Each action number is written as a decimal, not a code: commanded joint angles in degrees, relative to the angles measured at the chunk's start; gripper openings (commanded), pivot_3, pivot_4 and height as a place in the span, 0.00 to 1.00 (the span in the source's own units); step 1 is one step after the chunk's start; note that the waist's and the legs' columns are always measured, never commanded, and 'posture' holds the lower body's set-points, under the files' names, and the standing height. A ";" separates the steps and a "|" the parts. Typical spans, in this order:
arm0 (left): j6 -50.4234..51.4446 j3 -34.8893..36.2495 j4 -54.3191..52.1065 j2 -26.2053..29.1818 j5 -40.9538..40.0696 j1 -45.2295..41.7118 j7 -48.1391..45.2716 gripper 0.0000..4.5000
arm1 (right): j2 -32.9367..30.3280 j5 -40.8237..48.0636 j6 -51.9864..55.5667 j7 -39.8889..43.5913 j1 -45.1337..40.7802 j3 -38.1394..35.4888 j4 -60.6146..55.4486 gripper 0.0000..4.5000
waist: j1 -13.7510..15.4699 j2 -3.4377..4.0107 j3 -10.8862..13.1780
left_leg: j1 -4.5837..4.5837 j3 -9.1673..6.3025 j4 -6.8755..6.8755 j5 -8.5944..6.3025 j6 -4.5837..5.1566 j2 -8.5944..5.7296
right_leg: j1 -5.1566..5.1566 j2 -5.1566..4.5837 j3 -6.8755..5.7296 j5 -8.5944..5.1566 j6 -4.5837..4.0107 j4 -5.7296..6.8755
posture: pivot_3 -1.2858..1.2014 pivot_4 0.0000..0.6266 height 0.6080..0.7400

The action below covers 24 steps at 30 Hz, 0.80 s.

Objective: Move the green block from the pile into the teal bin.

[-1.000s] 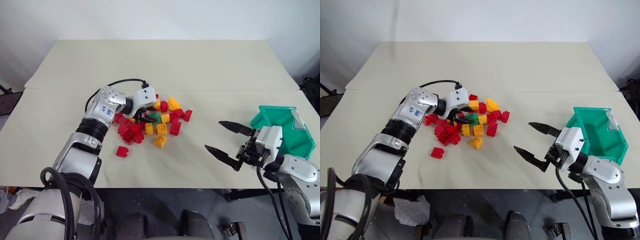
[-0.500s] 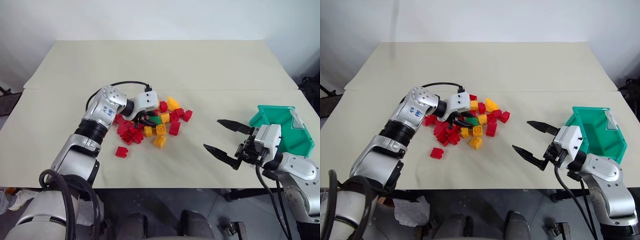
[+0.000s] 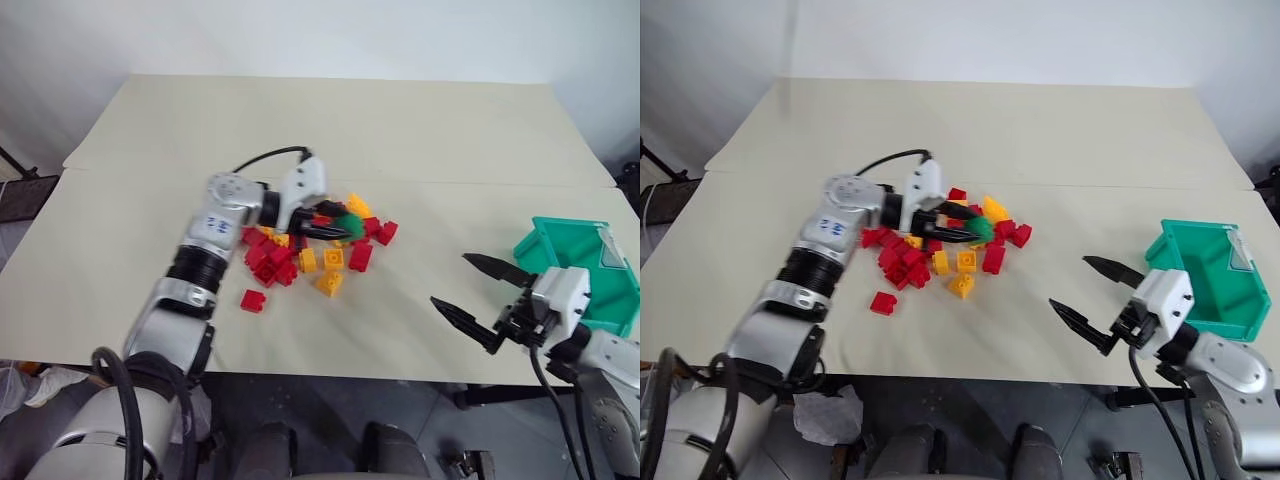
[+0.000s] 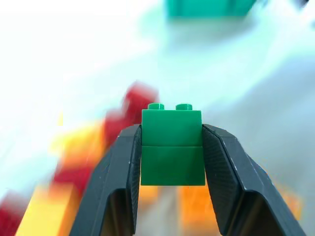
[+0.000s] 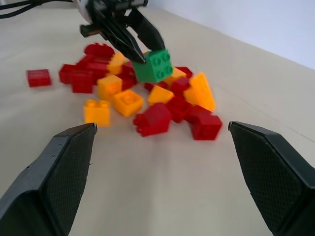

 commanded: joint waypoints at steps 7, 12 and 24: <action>-4.55 -8.17 0.29 -12.04 5.50 0.93 7.81 0.33 | 2.21 0.65 -0.68 -2.49 10.27 -7.21 -5.59 1.00 | -0.35 0.00 0.00 | 0.06 0.16 -0.03 -0.01 0.03 0.00 | 0.00 0.00 0.12 0.00 0.00 -0.07 | 0.52 0.24 1.00; -2.67 -12.29 2.29 -14.60 9.31 0.69 10.06 0.40 | 3.07 0.95 -0.41 -3.67 13.24 -8.06 -8.29 1.00 | -0.34 0.01 -0.01 | 0.11 0.26 -0.03 -0.01 0.05 0.00 | 0.00 0.01 0.24 -0.01 -0.02 -0.10 | 0.52 0.24 1.00; -4.64 -4.91 -3.82 -7.96 -1.07 4.80 -1.85 0.95 | 1.42 1.55 1.93 -3.90 10.02 -4.80 -8.93 1.00 | -0.70 0.05 -0.03 | 0.12 0.27 -0.02 -0.03 0.09 0.01 | -0.02 0.01 0.29 0.00 -0.03 -0.10 | 0.52 0.24 1.00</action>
